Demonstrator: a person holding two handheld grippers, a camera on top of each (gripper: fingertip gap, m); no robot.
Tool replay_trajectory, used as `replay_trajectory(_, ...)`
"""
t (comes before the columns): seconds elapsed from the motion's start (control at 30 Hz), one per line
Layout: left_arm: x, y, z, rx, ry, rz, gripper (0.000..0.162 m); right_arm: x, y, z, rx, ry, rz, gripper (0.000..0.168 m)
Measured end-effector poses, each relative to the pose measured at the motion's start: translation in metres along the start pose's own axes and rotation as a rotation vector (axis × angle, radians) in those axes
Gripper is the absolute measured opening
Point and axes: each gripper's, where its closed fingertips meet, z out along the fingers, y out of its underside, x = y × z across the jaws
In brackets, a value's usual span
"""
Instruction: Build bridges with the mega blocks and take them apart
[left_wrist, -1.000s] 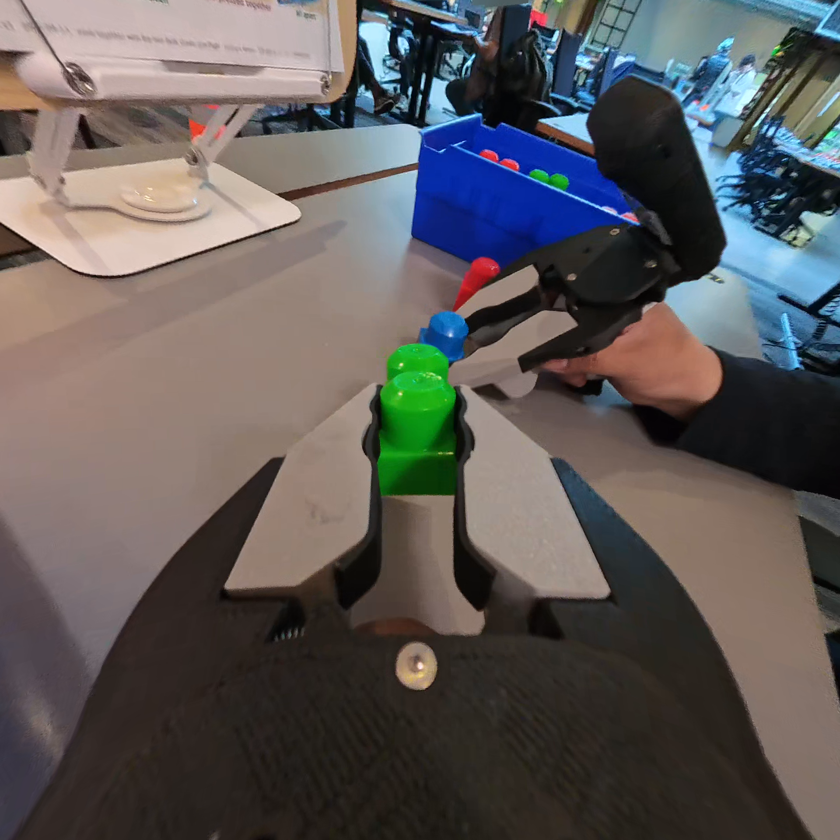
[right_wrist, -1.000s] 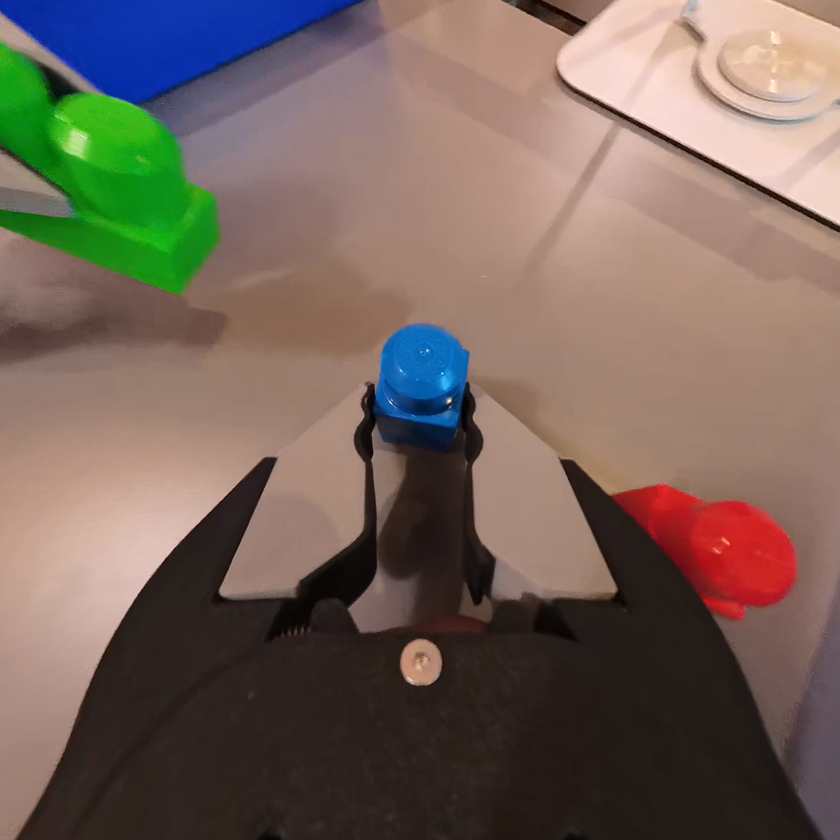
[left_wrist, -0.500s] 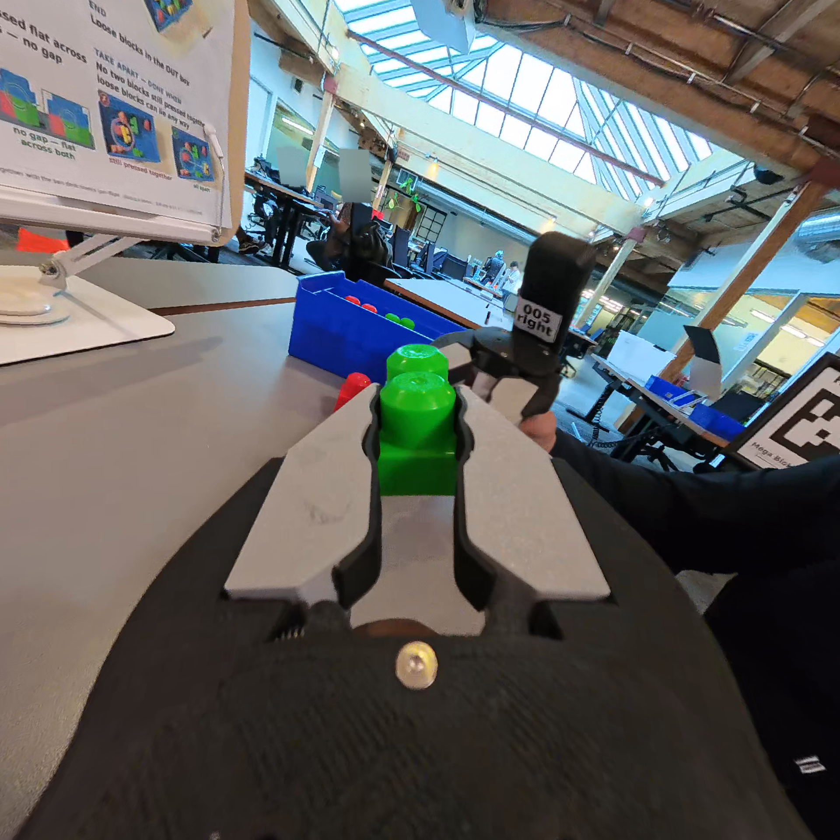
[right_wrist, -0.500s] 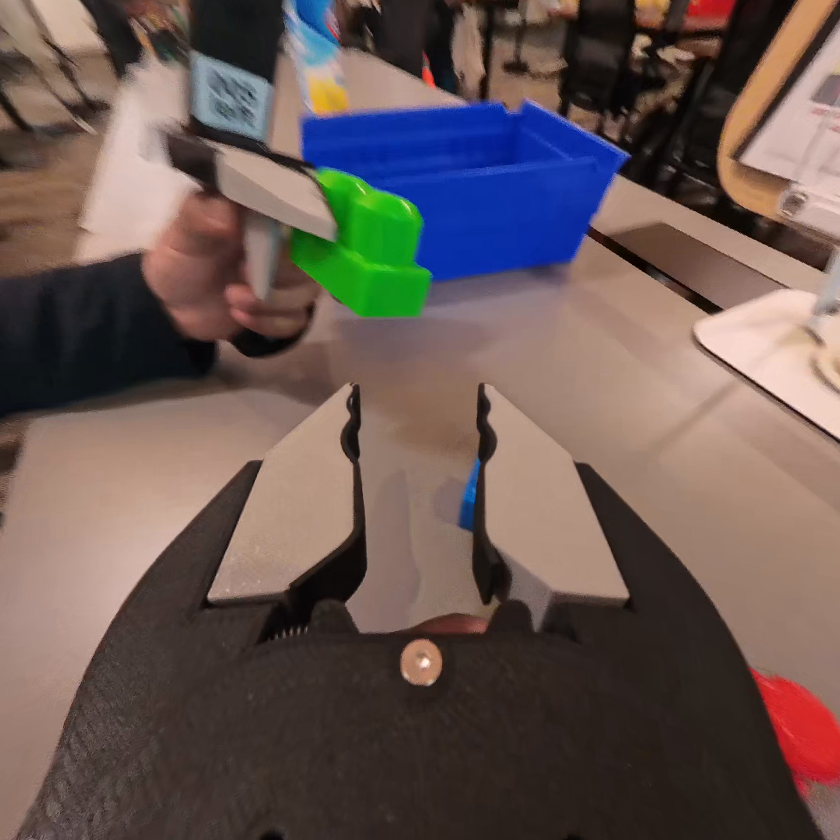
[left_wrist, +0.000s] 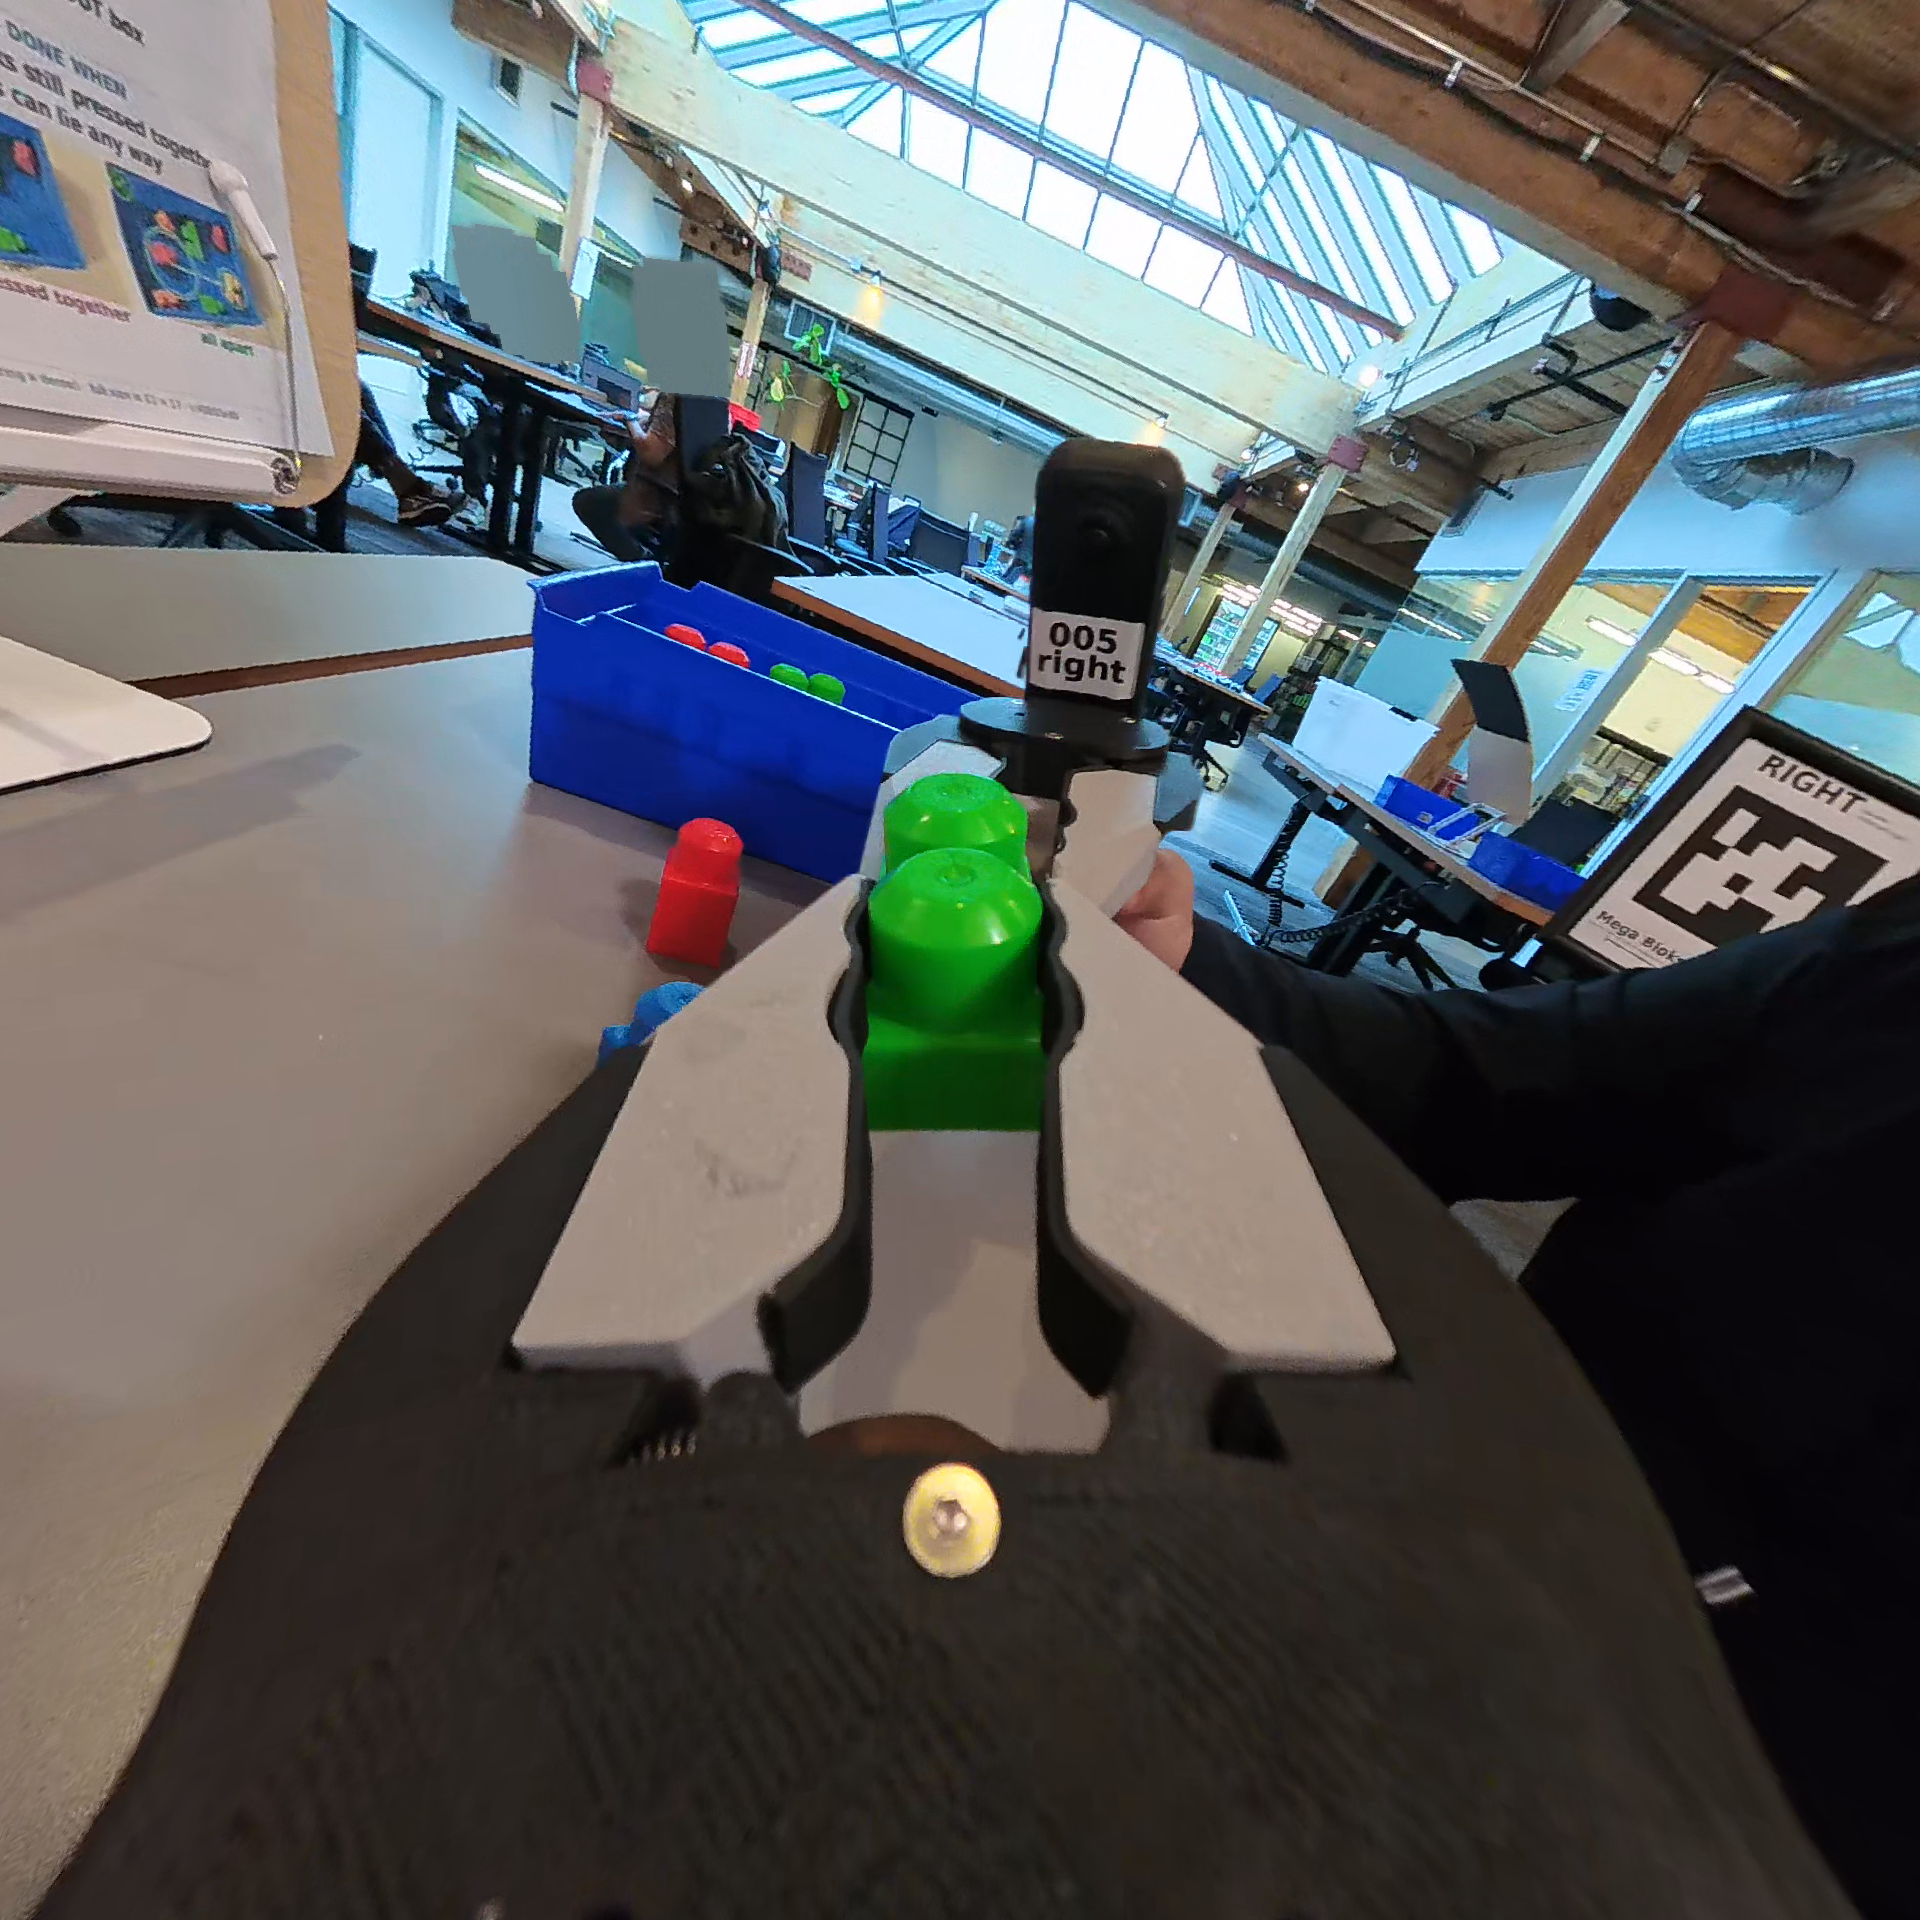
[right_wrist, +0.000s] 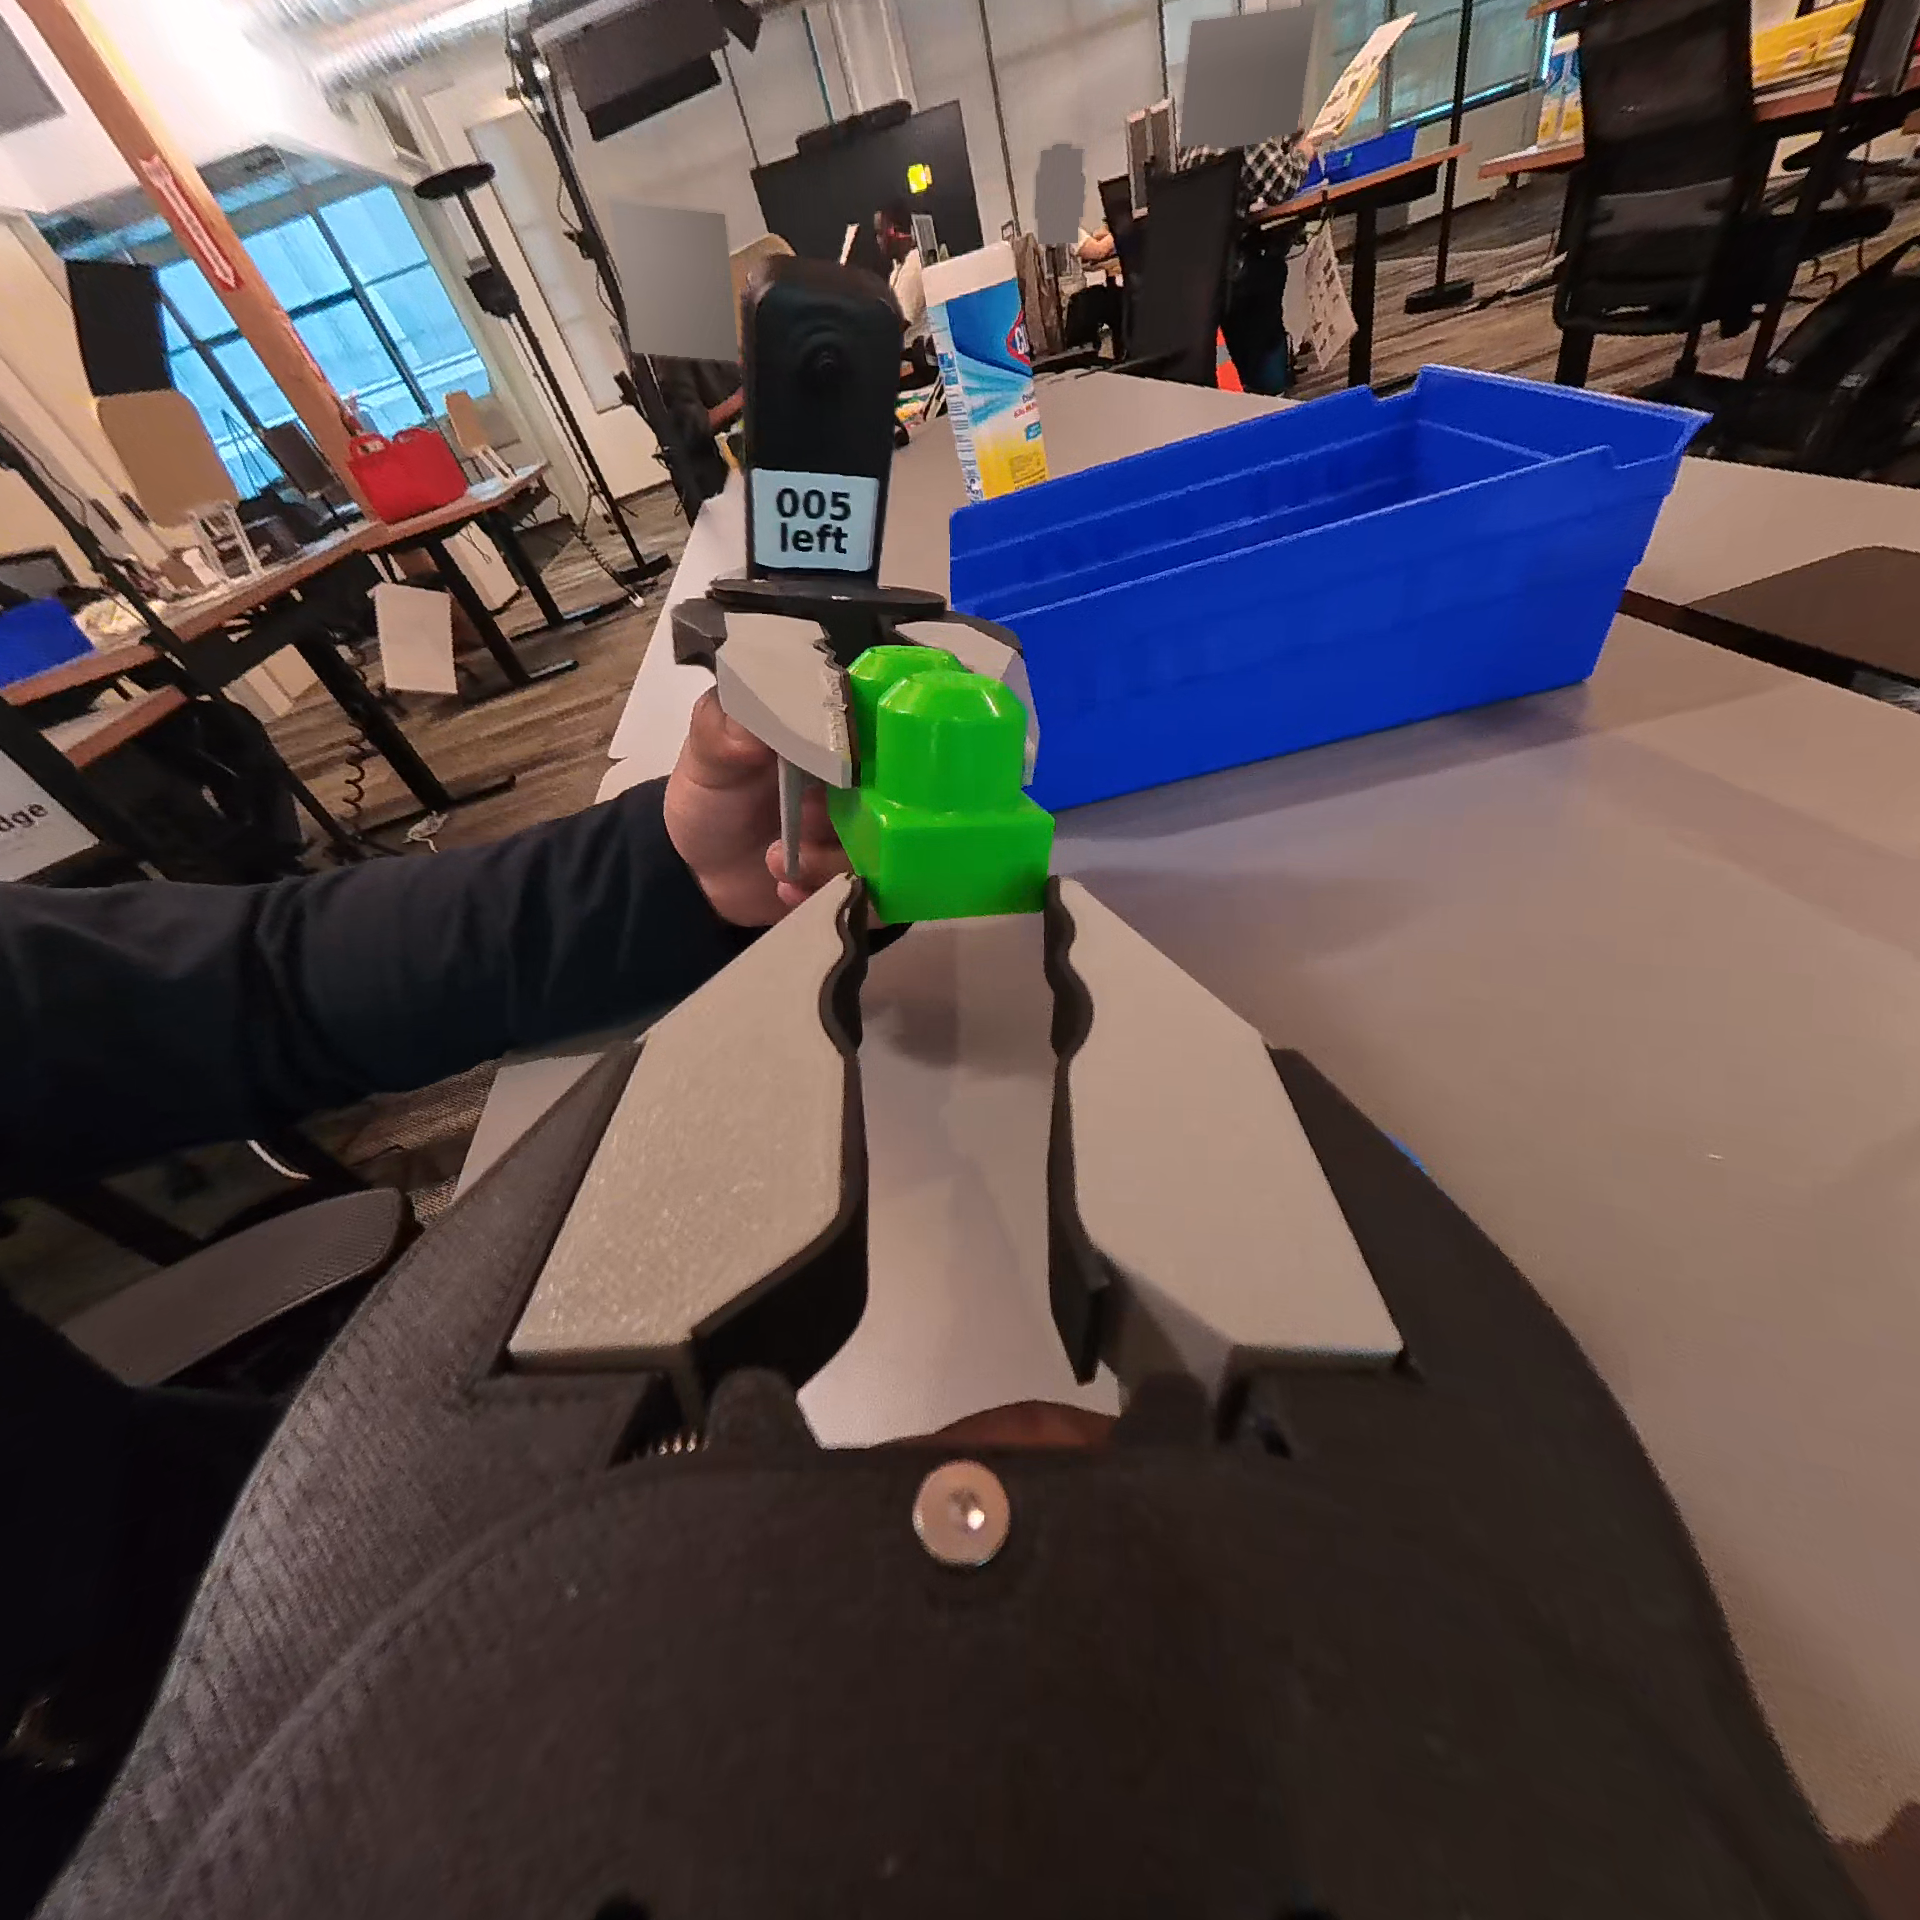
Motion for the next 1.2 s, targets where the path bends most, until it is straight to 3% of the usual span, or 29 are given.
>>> replay_trajectory(0.3,-0.006,0.018,-0.002,-0.076,0.075,-0.173,0.031,0.003,0.0,-0.003,-0.009,0.018,0.0,0.03)
replay_trajectory(0.43,-0.016,0.026,0.001,-0.114,-0.005,-0.11,0.034,0.01,0.008,-0.003,-0.049,0.038,0.017,0.03)
replay_trajectory(0.9,-0.007,0.056,0.009,-0.276,0.027,-0.107,0.04,0.005,0.007,-0.003,-0.046,0.0,0.036,0.03)
replay_trajectory(1.2,-0.006,0.053,0.008,-0.275,0.012,-0.056,0.038,0.005,0.007,-0.003,-0.033,-0.031,0.083,0.03)
